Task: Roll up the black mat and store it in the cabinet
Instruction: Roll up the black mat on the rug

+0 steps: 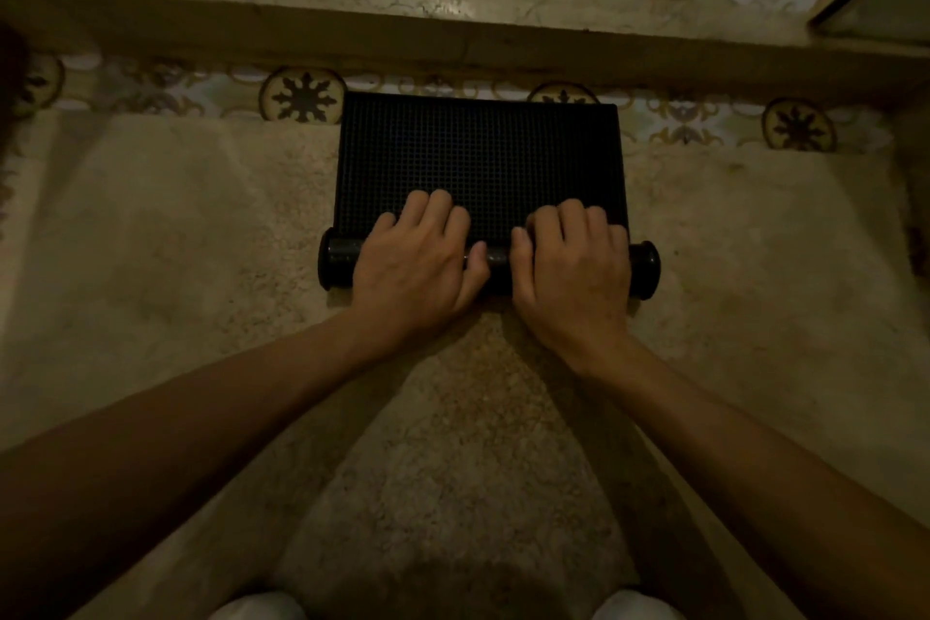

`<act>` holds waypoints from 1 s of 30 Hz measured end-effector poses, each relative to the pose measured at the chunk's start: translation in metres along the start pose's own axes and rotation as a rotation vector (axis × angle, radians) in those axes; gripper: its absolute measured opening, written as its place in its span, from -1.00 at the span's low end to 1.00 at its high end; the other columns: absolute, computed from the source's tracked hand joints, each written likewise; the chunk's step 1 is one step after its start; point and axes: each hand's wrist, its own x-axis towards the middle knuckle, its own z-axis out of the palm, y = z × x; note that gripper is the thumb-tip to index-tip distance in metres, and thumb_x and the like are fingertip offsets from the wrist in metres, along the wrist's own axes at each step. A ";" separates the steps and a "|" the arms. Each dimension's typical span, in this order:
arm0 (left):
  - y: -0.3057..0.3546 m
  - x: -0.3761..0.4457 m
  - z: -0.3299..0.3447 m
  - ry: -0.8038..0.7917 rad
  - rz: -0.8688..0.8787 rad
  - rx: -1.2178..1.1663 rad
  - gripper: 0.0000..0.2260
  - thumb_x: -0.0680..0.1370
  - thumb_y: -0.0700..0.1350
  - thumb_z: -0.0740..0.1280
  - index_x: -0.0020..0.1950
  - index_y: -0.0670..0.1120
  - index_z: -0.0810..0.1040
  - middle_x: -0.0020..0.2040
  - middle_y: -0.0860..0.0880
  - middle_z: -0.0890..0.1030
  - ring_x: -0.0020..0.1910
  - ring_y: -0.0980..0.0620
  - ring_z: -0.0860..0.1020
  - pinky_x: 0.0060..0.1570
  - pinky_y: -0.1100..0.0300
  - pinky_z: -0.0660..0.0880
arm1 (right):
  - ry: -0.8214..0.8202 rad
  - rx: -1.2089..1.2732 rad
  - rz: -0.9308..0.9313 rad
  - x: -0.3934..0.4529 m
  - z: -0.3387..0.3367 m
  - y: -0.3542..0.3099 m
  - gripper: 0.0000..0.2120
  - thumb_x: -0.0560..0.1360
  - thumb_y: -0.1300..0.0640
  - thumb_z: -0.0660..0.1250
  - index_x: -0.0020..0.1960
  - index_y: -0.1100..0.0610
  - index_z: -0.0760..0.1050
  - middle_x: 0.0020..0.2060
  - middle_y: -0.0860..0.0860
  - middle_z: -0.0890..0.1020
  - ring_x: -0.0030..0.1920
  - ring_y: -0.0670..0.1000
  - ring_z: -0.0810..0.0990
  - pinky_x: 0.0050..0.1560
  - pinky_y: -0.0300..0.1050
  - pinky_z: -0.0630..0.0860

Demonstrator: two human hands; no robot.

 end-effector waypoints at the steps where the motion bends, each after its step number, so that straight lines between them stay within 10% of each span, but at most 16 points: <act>1: 0.000 0.001 0.000 0.008 -0.004 0.001 -0.67 0.63 0.09 0.05 -0.05 -0.15 0.40 -0.08 -0.16 0.45 -0.11 -0.13 0.39 -0.24 0.04 0.21 | 0.003 -0.010 -0.005 0.000 0.001 0.000 -0.67 0.65 -0.03 0.08 -0.02 0.18 0.48 -0.14 0.14 0.54 -0.13 0.16 0.46 -0.14 0.08 0.32; 30: -0.012 0.053 0.000 0.037 -0.058 -0.134 -0.61 0.64 0.06 -0.03 -0.27 -0.02 0.43 -0.29 -0.04 0.53 -0.38 0.03 0.40 -0.42 0.14 0.25 | -0.054 0.036 -0.032 0.054 0.003 0.010 -0.60 0.60 -0.01 -0.02 -0.18 0.16 0.48 -0.31 0.12 0.59 -0.28 0.14 0.47 -0.29 -0.01 0.30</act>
